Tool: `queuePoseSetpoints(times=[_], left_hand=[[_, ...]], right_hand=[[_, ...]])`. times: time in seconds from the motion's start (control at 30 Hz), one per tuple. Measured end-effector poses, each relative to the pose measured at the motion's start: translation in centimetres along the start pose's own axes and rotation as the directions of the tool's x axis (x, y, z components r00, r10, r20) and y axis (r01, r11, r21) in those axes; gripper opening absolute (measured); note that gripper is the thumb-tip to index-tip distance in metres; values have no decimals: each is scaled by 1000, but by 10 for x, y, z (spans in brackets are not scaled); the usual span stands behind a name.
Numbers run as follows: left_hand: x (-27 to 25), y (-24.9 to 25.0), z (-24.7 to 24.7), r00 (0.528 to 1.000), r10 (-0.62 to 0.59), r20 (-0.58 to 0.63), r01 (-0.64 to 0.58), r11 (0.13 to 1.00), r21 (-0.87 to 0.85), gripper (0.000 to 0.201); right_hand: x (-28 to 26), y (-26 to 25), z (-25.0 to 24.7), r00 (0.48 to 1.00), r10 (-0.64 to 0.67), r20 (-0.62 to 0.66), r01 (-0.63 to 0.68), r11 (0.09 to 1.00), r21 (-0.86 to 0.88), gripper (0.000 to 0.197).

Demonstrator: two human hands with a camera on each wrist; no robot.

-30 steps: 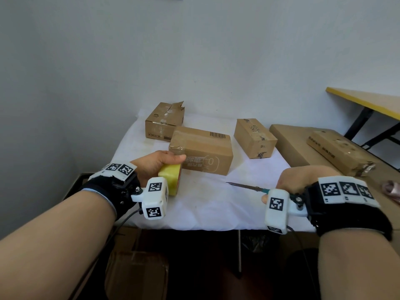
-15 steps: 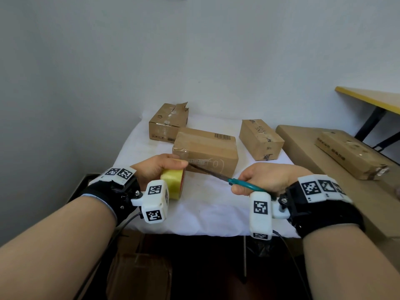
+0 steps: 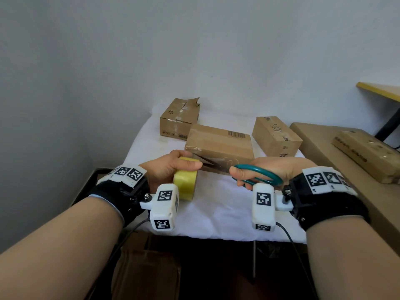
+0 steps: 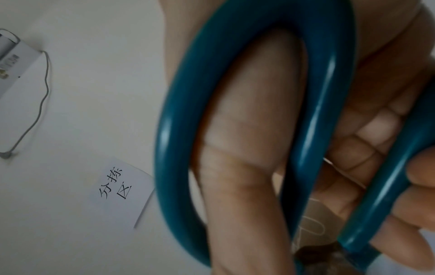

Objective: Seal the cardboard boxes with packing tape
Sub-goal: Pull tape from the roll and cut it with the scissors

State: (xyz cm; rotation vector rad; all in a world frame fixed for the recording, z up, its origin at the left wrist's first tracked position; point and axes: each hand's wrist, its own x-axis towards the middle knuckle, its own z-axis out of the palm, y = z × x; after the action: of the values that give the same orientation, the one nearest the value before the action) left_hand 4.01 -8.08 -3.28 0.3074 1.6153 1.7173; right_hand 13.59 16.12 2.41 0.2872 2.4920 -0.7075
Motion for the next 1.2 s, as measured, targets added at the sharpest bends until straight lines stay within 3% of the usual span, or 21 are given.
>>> queuePoseSetpoints(times=[0.07, 0.13, 0.23, 0.37, 0.47, 0.57, 0.63, 0.7, 0.8, 0.97, 1.2], left_hand=[[1, 1, -1, 999, 4, 42, -4, 1000, -10, 57], [0, 2, -1, 994, 20, 104, -20, 1000, 4, 14], [1, 2, -1, 986, 44, 159, -46, 999, 4, 23], [4, 2, -4, 980, 56, 192, -62, 998, 24, 14], [6, 1, -5, 978, 65, 198, -68, 998, 9, 14], [5, 1, -5, 977, 75, 201, -80, 997, 16, 18], [5, 0, -6, 976, 76, 206, -79, 997, 7, 26], [6, 0, -7, 976, 74, 205, -76, 997, 1, 46], [6, -1, -7, 973, 88, 212, -89, 996, -4, 54], [6, -2, -9, 964, 108, 244, -108, 994, -15, 52], [4, -1, -9, 961, 110, 255, -111, 994, -10, 52]], right_hand=[[6, 0, 1, 1000, -10, 4, 10, 1000, 19, 84], [10, -1, 1, 1000, -21, 2, 21, 1000, 13, 90], [13, -3, -2, 1000, -17, 18, 17, 1000, -4, 96], [19, -7, -7, 993, -88, 77, 89, 996, -11, 136], [23, -14, -9, 989, -123, 80, 123, 992, 8, 112], [26, -17, -11, 984, -151, 95, 151, 989, 9, 104], [29, -20, -12, 984, -147, 99, 150, 988, -21, 108], [30, -22, -14, 987, -134, 91, 140, 987, -73, 128], [34, -24, -17, 988, -125, 90, 136, 982, -131, 145], [37, -29, -16, 990, -125, 63, 133, 979, -151, 148], [33, -33, -16, 992, -120, 31, 124, 965, -230, 127]])
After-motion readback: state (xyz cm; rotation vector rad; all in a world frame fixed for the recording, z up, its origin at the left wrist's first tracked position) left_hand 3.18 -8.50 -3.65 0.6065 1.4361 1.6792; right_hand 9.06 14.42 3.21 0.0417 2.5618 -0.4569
